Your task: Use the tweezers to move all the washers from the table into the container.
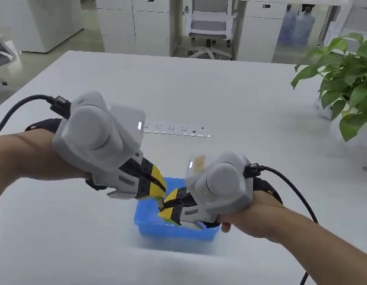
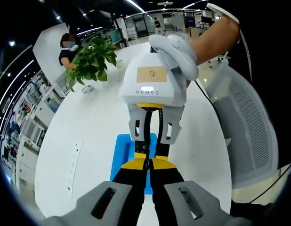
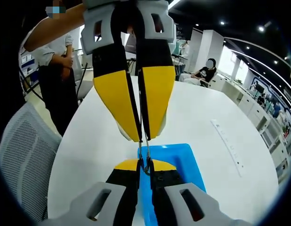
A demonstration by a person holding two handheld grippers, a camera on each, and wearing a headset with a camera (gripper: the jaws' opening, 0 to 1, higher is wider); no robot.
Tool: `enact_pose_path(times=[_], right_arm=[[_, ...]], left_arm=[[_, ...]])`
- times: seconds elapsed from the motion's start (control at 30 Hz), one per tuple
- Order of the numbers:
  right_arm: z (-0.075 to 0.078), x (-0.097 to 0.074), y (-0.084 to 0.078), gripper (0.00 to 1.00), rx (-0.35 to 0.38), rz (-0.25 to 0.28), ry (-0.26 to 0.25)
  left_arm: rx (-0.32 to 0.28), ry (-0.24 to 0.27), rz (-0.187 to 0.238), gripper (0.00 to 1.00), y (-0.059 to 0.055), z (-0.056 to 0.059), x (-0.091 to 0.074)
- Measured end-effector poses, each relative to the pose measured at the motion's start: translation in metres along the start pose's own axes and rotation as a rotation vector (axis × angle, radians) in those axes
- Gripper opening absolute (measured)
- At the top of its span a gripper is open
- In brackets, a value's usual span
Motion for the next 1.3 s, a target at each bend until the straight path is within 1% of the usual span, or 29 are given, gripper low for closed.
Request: enact_pose_path(times=[0.2,0.6,0.83,1.3], right_arm=[[0.007,0.004,-0.005,0.09,0.000,-0.005,-0.001],[0.018,0.017,-0.013,0.09,0.010,-0.006,0.011],[0.021,0.025,-0.021,0.09,0.018,-0.012,0.024],[0.023,0.038,-0.036,0.09,0.039,-0.023,0.052]], left_arm=[[-0.005,0.001,0.001,0.06,-0.002,-0.008,0.004],[-0.012,0.002,-0.009,0.06,-0.012,-0.022,0.013],[-0.022,-0.007,-0.011,0.06,-0.019,-0.029,0.020],[-0.041,-0.029,-0.022,0.06,-0.032,-0.036,0.036]])
Point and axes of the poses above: the centre of the closed fingertips' face, and the gripper's own axes: x roughly forward along the fingers, z roughly to its right, y roughly out of its top, the point moved 4 cm from there along -x, roughly backward along the fingers, and after that the axes turned 10 degrees about -x, right-handed, at the moved point
